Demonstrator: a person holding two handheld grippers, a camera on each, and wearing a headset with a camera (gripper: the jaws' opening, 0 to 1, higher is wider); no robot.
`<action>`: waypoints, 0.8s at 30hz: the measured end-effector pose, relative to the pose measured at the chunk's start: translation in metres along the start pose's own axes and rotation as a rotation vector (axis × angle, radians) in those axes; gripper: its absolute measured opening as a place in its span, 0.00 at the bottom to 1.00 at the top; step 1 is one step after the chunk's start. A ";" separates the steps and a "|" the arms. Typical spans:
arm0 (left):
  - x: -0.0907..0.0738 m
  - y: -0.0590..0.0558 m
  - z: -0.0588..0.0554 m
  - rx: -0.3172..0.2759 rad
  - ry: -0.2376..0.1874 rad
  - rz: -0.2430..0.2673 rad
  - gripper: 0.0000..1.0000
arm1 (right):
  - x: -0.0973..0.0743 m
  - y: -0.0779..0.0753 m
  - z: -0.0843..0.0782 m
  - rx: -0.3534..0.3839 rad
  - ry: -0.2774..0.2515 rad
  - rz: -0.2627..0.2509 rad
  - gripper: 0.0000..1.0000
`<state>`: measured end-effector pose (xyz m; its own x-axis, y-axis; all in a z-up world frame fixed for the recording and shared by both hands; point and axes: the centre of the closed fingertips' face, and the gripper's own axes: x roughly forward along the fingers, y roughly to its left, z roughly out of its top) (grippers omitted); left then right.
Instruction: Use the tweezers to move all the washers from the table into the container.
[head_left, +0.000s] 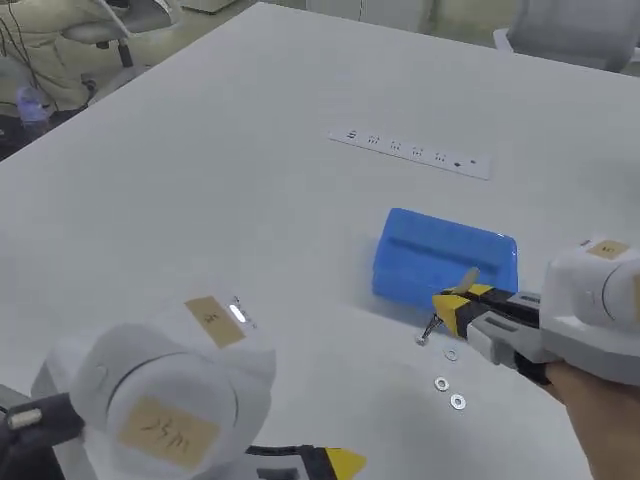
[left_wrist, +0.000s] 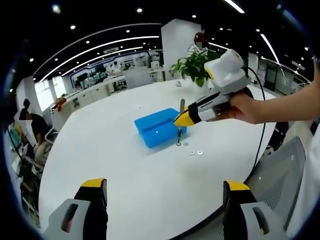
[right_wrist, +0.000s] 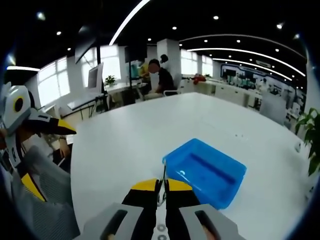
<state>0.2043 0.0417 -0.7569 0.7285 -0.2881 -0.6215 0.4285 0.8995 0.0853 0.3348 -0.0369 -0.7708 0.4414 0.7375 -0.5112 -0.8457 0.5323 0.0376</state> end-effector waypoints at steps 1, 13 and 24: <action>0.000 0.001 0.000 -0.001 -0.001 0.004 0.99 | -0.001 0.001 0.002 0.000 -0.003 0.000 0.01; -0.002 0.004 -0.002 -0.019 -0.005 0.018 0.99 | -0.007 0.002 0.014 -0.013 -0.021 -0.004 0.01; -0.001 0.002 -0.005 -0.021 0.010 0.011 0.99 | -0.010 0.002 0.032 -0.018 -0.047 -0.003 0.01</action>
<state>0.2020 0.0452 -0.7601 0.7280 -0.2747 -0.6282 0.4091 0.9093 0.0765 0.3385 -0.0303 -0.7384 0.4574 0.7549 -0.4700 -0.8494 0.5273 0.0204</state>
